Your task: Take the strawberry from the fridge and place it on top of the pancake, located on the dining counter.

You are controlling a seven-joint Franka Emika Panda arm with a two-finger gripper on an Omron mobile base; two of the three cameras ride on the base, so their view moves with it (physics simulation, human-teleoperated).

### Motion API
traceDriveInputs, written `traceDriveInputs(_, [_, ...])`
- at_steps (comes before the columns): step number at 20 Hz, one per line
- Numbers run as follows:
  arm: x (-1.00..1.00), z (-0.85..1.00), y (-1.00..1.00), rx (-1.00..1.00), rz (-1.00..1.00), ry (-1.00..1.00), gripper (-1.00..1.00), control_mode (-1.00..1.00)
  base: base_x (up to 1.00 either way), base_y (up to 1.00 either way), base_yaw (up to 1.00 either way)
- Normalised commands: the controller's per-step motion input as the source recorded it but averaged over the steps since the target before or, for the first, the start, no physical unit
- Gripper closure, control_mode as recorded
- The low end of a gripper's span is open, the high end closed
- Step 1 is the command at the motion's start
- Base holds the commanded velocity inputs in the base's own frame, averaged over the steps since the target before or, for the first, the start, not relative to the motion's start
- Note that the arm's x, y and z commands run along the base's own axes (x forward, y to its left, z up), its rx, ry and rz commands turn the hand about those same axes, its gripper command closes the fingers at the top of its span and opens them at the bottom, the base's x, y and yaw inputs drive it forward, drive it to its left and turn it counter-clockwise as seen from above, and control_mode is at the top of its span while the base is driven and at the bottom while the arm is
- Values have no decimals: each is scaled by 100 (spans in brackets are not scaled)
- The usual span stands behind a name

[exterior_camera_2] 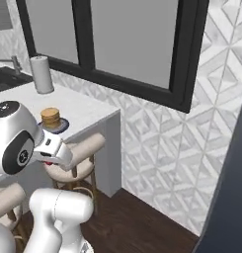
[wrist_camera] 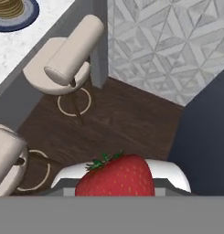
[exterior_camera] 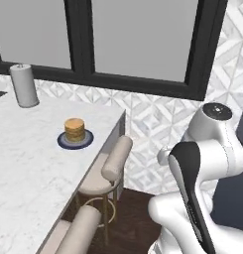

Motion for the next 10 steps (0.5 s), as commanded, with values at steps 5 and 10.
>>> traceDriveInputs(5, [0,0,0,0,0,0,100,100,65,-43,81])
traceDriveInputs(10, [0,0,0,0,0,0,100,100,30,-61,83])
